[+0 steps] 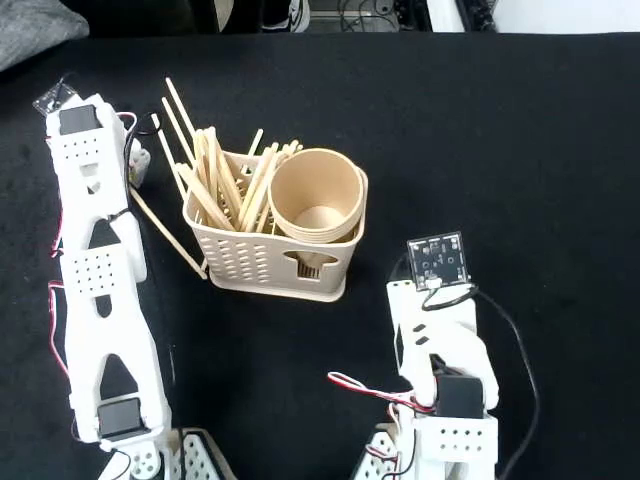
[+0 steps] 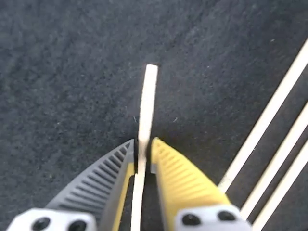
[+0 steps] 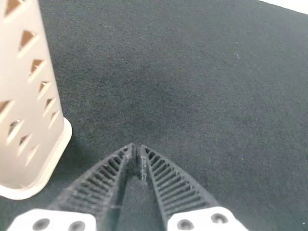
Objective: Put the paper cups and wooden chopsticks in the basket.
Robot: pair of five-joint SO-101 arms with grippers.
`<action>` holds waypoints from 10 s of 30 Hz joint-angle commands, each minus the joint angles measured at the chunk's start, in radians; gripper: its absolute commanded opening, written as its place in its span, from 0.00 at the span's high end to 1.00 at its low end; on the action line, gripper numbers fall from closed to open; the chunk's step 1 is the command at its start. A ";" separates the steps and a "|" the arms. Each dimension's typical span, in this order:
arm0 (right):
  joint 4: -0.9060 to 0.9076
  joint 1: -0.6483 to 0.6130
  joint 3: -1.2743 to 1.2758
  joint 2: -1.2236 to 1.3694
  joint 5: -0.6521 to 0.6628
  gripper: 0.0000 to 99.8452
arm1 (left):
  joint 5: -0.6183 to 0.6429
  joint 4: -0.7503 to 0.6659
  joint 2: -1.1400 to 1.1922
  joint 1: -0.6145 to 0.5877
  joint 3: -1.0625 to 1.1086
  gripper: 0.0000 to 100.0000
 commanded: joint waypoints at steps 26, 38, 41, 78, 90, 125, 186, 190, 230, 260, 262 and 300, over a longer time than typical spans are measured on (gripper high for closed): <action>0.002 0.014 -0.007 -0.056 0.002 0.99 | -0.107 0.080 -0.703 0.025 0.498 0.97; 0.003 0.012 -0.007 -0.056 0.002 0.99 | -0.161 -0.005 -1.215 0.030 0.895 0.97; 0.003 0.011 -0.007 -0.056 0.002 0.99 | -0.164 -0.112 -1.321 0.033 1.047 0.97; 0.003 0.008 -0.007 -0.056 0.002 0.99 | -0.353 -1.387 -2.952 0.349 2.505 0.97; 0.003 0.012 -0.007 -0.056 0.002 0.99 | -0.405 -1.372 -2.708 0.487 2.572 0.90; 0.003 0.011 -0.007 -0.056 0.002 0.99 | 0.008 -0.964 -2.352 0.168 2.161 0.81; 0.005 0.012 -0.007 -0.056 0.002 0.99 | -0.100 0.025 -0.130 0.139 0.070 0.81; 0.005 0.012 -0.007 -0.056 0.002 0.99 | -0.100 0.025 -0.086 0.147 0.061 0.81; 0.003 0.009 -0.007 -0.056 0.002 0.99 | -0.144 -0.057 -0.859 0.130 0.805 0.97; 0.003 0.008 -0.007 -0.056 0.002 0.99 | -0.149 -1.567 -2.302 0.151 2.483 0.97; 0.003 0.008 -0.007 -0.056 0.002 0.99 | -0.149 -1.565 -2.386 0.173 2.513 0.97; 0.003 0.011 -0.007 -0.056 0.002 0.99 | -0.239 -1.092 -2.628 0.496 2.420 0.81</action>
